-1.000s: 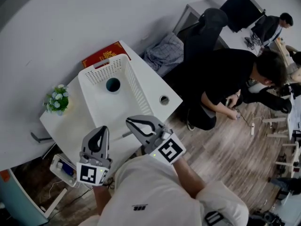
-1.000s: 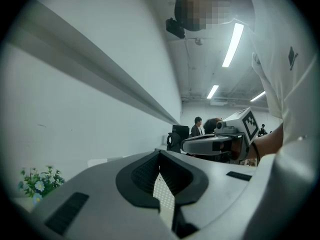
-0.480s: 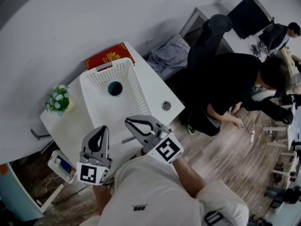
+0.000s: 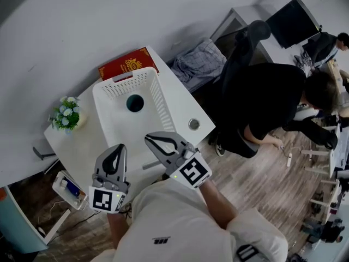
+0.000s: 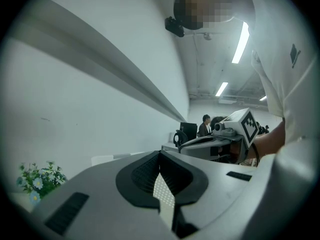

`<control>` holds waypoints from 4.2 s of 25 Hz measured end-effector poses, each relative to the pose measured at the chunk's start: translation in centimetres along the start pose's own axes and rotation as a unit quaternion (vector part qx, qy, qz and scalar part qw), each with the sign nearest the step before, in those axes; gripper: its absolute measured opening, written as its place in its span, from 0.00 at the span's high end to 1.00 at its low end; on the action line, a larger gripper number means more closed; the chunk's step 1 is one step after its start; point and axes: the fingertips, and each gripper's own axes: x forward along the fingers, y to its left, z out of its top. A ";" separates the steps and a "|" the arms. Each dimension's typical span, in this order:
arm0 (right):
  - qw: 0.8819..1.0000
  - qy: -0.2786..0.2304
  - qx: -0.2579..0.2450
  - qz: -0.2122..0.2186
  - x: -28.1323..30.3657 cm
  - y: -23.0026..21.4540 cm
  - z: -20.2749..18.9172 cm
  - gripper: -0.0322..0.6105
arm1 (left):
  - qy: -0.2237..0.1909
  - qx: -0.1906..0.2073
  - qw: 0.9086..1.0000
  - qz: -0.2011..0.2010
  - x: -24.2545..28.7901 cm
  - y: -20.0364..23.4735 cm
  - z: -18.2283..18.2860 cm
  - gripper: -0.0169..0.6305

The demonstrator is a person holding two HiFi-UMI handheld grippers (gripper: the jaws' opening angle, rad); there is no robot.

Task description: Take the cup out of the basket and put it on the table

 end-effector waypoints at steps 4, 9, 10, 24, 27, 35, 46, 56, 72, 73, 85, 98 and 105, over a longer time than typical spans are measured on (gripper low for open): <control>1.000 0.011 -0.003 -0.003 0.8 -0.6 -0.5 0.93 | 0.009 -0.006 1.000 0.003 0.5 0.6 -0.5 0.96; 1.000 0.026 -0.003 -0.011 1.7 -1.6 -1.0 0.93 | 0.010 -0.002 1.000 0.000 1.0 1.3 -0.6 0.96; 0.999 0.029 -0.004 -0.013 1.8 -1.7 -1.0 0.93 | 0.013 -0.006 1.000 0.002 1.0 1.4 -0.7 0.96; 0.994 0.099 -0.044 -0.006 4.4 -3.1 -2.2 0.92 | 0.016 -0.021 1.000 0.010 1.2 2.9 -1.1 0.96; 0.992 0.112 -0.062 -0.003 5.1 -3.2 -2.4 0.92 | 0.015 -0.024 1.000 0.012 1.2 3.2 -1.2 0.96; 0.986 0.139 -0.089 0.009 7.0 -3.4 -3.5 0.84 | 0.010 -0.027 0.999 0.015 1.2 3.9 -1.0 0.96; 0.961 0.246 -0.124 0.025 10.0 -3.7 -7.7 0.77 | 0.005 -0.034 0.999 0.013 1.1 4.2 -1.4 0.96; 0.928 0.333 -0.166 0.027 12.4 -4.4 -12.2 0.73 | 0.003 -0.045 0.999 0.021 0.8 5.0 -1.7 0.96; 0.881 0.414 -0.226 0.027 14.6 -5.8 -16.6 0.73 | 0.005 -0.057 0.998 0.027 0.7 6.0 -2.4 0.96; 0.878 0.419 -0.230 0.027 14.8 -5.9 -16.9 0.73 | 0.006 -0.057 0.998 0.027 0.7 6.1 -2.5 0.96; 0.866 0.440 -0.235 0.040 15.5 -5.9 -18.4 0.74 | 0.011 -0.061 0.997 0.034 0.7 6.5 -2.8 0.96; 0.876 0.426 -0.216 0.065 15.3 -5.2 -18.7 0.89 | 0.012 -0.060 0.998 0.030 1.1 6.2 -2.8 0.96; 0.878 0.424 -0.208 0.075 15.1 -4.9 -18.6 0.90 | 0.016 -0.058 0.998 0.027 1.4 6.0 -2.9 0.96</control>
